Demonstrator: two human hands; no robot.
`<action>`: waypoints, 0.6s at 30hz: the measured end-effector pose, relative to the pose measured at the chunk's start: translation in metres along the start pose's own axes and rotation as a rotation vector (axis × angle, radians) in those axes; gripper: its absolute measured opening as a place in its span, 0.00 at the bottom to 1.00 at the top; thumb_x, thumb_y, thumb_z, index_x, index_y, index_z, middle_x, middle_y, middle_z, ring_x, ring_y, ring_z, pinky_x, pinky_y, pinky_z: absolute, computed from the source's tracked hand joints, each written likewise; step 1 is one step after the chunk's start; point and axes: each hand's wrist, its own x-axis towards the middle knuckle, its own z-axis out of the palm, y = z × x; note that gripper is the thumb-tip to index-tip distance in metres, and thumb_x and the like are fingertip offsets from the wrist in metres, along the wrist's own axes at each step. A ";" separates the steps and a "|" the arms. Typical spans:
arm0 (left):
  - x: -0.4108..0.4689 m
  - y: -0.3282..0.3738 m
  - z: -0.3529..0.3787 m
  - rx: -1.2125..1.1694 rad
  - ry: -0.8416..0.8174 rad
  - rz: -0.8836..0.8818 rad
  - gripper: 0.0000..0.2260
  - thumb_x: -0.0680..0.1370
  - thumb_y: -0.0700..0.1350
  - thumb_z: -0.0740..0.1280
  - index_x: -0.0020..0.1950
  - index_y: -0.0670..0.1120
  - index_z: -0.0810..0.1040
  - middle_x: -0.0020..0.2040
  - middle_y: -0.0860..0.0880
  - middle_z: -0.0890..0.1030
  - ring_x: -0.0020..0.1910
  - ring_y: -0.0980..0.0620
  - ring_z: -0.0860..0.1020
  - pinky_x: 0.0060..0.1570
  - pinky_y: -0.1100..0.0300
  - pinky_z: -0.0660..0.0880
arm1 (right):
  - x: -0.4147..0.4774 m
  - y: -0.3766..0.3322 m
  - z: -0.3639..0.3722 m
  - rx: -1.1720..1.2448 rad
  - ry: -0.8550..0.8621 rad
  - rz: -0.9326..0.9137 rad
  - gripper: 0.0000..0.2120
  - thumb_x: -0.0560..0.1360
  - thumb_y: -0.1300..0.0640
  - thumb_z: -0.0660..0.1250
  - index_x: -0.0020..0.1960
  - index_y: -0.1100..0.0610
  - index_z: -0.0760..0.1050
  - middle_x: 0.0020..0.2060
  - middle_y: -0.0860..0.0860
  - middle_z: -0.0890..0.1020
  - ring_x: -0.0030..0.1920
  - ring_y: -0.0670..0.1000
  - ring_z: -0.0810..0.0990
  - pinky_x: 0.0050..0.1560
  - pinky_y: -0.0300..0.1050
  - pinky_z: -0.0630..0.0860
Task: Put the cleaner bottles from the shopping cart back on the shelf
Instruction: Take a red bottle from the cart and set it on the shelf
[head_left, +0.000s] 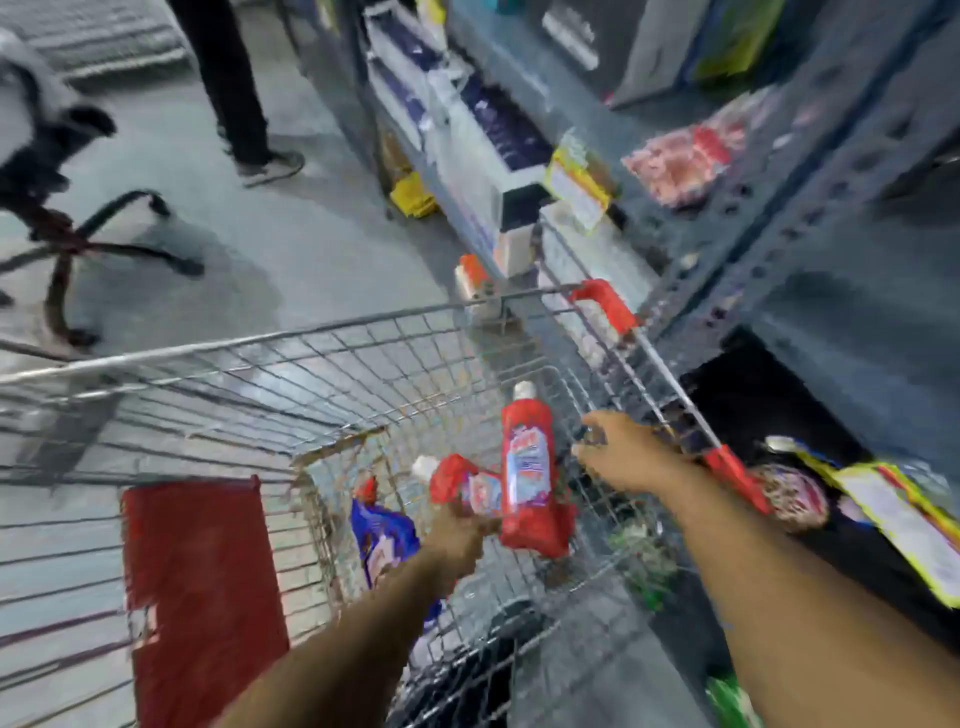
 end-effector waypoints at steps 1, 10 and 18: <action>0.010 -0.004 0.005 -0.031 -0.007 -0.008 0.06 0.73 0.39 0.71 0.48 0.40 0.76 0.36 0.44 0.72 0.28 0.51 0.68 0.26 0.62 0.61 | 0.023 -0.001 0.010 0.113 0.006 0.038 0.17 0.73 0.51 0.66 0.56 0.61 0.75 0.51 0.60 0.81 0.54 0.61 0.80 0.51 0.48 0.74; 0.045 -0.019 0.011 -0.096 -0.051 -0.099 0.13 0.67 0.39 0.77 0.49 0.37 0.83 0.48 0.40 0.85 0.45 0.42 0.82 0.52 0.48 0.81 | 0.128 0.013 0.093 0.561 -0.196 0.395 0.10 0.76 0.60 0.62 0.49 0.65 0.78 0.45 0.62 0.82 0.43 0.59 0.82 0.46 0.55 0.77; 0.034 -0.009 0.020 -0.049 -0.088 -0.056 0.14 0.71 0.39 0.74 0.56 0.43 0.80 0.55 0.46 0.84 0.54 0.49 0.83 0.56 0.54 0.79 | 0.114 0.028 0.068 0.726 -0.364 0.375 0.09 0.74 0.61 0.68 0.52 0.63 0.77 0.48 0.59 0.85 0.44 0.57 0.85 0.46 0.54 0.81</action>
